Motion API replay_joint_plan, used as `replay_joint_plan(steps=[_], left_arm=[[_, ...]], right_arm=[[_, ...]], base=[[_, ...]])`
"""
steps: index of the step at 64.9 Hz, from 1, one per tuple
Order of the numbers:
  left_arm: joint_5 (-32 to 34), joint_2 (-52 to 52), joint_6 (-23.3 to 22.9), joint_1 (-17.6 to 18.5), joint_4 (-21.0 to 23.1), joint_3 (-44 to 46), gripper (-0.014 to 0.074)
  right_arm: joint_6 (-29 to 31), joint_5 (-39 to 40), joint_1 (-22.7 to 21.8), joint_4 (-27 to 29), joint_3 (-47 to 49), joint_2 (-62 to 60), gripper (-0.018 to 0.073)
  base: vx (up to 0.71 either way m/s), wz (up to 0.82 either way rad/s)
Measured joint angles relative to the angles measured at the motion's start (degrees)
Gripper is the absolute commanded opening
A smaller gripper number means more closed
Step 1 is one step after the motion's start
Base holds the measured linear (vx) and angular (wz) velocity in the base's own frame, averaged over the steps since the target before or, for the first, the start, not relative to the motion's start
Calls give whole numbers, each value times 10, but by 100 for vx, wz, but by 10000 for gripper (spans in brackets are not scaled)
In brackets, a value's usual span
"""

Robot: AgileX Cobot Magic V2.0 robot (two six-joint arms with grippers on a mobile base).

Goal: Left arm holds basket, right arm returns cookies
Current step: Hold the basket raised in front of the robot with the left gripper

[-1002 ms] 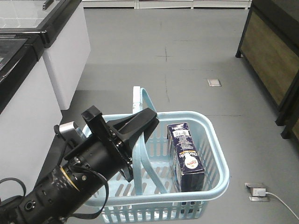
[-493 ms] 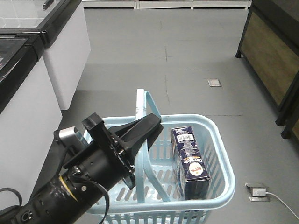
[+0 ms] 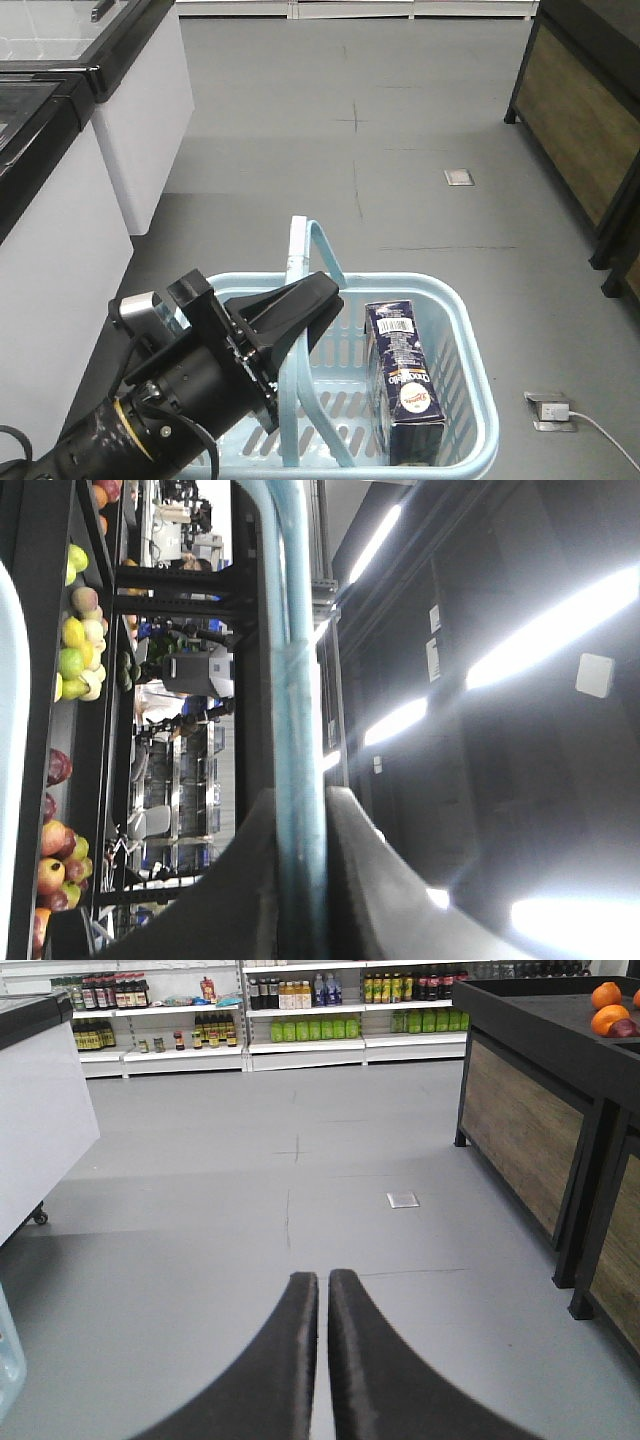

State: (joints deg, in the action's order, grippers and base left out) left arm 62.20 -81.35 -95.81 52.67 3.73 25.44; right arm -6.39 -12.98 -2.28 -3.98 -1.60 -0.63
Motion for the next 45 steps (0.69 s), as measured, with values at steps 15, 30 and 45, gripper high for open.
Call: replay_joint_plan(steps=[15, 30, 45], left_arm=[[0, 0, -7, 0, -7, 0, -3], [0, 0, -9, 0, -7, 0, -3], [0, 0, -9, 0, -7, 0, -3]], right_arm=[[0, 0, 0, 0, 0, 0, -6], [0, 0, 0, 0, 0, 0, -6], [0, 0, 0, 0, 0, 0, -6]], base=[[0, 0], [0, 0], [0, 0]])
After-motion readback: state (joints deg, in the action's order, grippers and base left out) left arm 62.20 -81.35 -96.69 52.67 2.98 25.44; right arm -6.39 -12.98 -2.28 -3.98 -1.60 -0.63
